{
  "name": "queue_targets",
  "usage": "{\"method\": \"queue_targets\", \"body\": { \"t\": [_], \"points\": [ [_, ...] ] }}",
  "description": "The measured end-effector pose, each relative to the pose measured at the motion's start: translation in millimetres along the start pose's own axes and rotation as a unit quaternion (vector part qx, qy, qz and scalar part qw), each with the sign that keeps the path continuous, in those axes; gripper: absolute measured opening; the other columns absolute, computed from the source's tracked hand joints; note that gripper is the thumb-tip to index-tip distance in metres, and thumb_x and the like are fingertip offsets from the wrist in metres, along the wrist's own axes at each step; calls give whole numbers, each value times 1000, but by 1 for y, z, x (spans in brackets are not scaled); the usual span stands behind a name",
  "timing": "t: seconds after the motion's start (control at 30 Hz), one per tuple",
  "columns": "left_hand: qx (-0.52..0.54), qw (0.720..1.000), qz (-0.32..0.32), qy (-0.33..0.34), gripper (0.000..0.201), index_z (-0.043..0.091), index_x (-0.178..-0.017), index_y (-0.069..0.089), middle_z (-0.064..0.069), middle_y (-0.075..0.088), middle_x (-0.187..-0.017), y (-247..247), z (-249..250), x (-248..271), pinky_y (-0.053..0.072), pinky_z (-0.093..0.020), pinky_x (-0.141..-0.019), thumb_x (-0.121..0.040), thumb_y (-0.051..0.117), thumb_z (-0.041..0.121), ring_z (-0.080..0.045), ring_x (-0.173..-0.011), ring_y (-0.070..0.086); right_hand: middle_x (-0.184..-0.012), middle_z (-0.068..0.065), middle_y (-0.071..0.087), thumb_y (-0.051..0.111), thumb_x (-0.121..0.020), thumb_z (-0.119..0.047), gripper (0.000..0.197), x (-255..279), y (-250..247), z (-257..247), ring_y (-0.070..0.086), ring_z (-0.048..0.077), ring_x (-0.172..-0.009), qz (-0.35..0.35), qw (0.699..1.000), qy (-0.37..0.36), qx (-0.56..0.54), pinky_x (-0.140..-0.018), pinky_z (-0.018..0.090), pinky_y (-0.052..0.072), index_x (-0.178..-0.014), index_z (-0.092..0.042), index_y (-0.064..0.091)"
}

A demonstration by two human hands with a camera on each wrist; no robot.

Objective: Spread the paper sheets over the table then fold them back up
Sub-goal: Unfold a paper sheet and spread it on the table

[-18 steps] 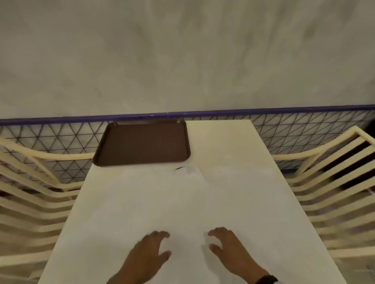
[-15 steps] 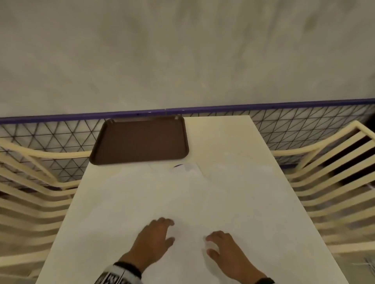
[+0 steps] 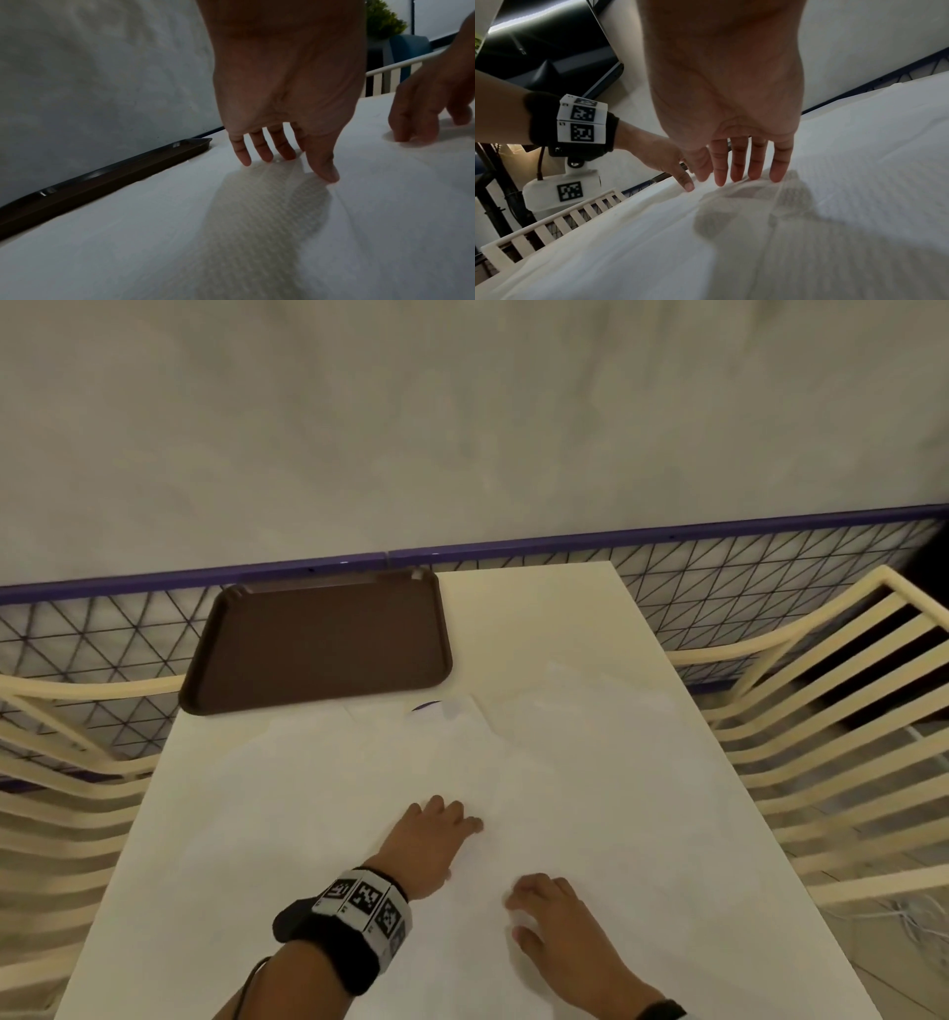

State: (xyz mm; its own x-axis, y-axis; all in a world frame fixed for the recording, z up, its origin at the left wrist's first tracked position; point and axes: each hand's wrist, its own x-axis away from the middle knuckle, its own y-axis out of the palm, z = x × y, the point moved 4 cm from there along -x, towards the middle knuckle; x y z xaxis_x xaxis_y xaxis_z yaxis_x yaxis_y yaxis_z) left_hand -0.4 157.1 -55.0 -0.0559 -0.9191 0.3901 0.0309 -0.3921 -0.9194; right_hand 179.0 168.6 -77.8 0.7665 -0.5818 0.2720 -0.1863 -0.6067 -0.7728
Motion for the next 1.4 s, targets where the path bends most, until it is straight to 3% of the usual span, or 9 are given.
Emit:
{"method": "queue_targets", "body": {
  "t": [0.13,0.33,0.53,0.7,0.8,1.0,1.17,1.23,1.4],
  "points": [
    [14,1000,5,5,48,23,-128,41,-3,43,-126,-1,2,-3,30,-32,-88,-84,53,8,-24,-115,38,-131,-16,42,49,-92,-26,33,-2,-1,0,37,9,-120,5,1000,-3,-8,-99,20,35,-124,-27,54],
    [33,999,14,-2,23,18,-110,55,-2,44,-123,-8,7,-2,30,-32,-93,-89,52,28,-23,-115,37,-128,-14,44,51,-91,-25,33,-6,-8,-6,38,11,-120,3,1000,14,-19,-99,22,35,-124,-28,52],
    [68,995,72,25,19,16,-100,56,0,59,-105,-35,12,20,22,-28,-103,-88,49,29,-18,-107,47,-129,-21,30,61,-85,-37,59,-16,-35,-25,25,4,-126,51,997,33,-45,-106,23,26,-137,-31,35],
    [148,979,136,15,14,24,-98,53,3,58,-94,-79,11,60,33,-23,-80,-89,53,34,-18,-94,49,-78,-15,55,67,-82,-25,7,-19,-60,-62,50,7,-74,15,990,6,-137,-70,23,38,-86,-22,62],
    [238,956,171,4,11,31,-99,59,14,61,-94,-101,1,88,36,-21,-75,-89,55,34,-6,-86,51,-67,-6,57,73,-76,-19,11,-13,-74,-68,51,10,-61,3,979,30,-199,-60,24,38,-73,-14,63],
    [409,884,216,-64,5,27,-82,59,8,64,-84,-110,-20,138,43,-19,-72,-86,63,25,-6,-80,56,-84,5,74,70,-80,-7,3,5,-110,-90,68,17,-78,13,916,1,-401,-74,30,55,-81,-5,69],
    [433,877,201,-60,22,30,-95,63,14,66,-89,-113,0,151,45,-19,-73,-77,72,34,-1,-81,59,-63,-10,61,67,-83,-10,11,11,-132,-130,52,3,-58,40,961,-77,-262,-59,17,39,-73,-14,64],
    [434,864,242,-78,7,24,-82,66,11,64,-73,-121,7,151,42,-21,-63,-81,69,30,-3,-67,56,-65,-9,59,69,-81,-13,8,12,-133,-140,51,4,-60,37,968,-91,-229,-59,18,38,-75,-15,65],
    [516,782,312,-157,15,15,-73,67,1,67,-69,-117,-11,169,42,-15,-56,-85,66,25,-8,-65,60,-68,-5,64,77,-73,-15,15,19,-124,-127,58,10,-63,-10,981,-23,-194,-62,24,45,-68,-22,65]
  ]
}}
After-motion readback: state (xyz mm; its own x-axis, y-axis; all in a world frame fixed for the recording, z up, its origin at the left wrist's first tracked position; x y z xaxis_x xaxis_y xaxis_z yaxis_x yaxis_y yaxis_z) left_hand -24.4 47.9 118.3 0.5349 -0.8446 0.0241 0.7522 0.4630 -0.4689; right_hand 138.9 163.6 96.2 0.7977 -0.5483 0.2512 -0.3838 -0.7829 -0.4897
